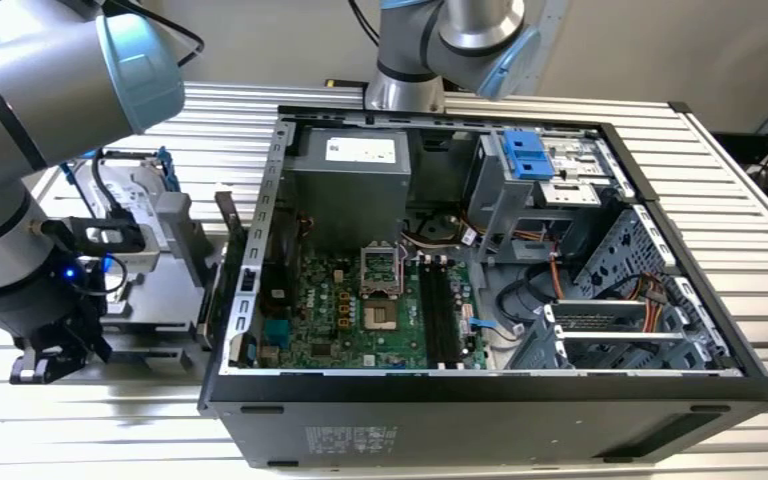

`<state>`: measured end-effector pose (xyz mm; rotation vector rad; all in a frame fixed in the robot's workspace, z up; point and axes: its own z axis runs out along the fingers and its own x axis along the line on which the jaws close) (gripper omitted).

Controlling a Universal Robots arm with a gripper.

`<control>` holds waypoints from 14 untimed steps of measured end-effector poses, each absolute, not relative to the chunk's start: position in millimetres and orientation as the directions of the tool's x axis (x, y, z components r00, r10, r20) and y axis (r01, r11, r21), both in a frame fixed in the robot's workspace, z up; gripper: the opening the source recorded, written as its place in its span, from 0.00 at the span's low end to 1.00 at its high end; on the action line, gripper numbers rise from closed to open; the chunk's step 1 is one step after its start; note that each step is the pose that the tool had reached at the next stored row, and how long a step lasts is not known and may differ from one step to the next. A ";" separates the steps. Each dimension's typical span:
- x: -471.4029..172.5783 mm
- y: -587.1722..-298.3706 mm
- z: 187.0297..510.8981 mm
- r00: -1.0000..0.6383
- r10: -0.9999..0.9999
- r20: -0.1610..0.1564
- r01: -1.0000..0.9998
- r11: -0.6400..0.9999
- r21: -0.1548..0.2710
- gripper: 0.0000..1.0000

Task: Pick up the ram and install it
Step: 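Pick up the ram and move it above insertion slot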

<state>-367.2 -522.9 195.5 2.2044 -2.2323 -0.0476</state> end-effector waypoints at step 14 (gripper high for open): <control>-367.4 -522.9 209.6 -0.013 -1.000 -0.018 -1.000 0.012 0.024 0.00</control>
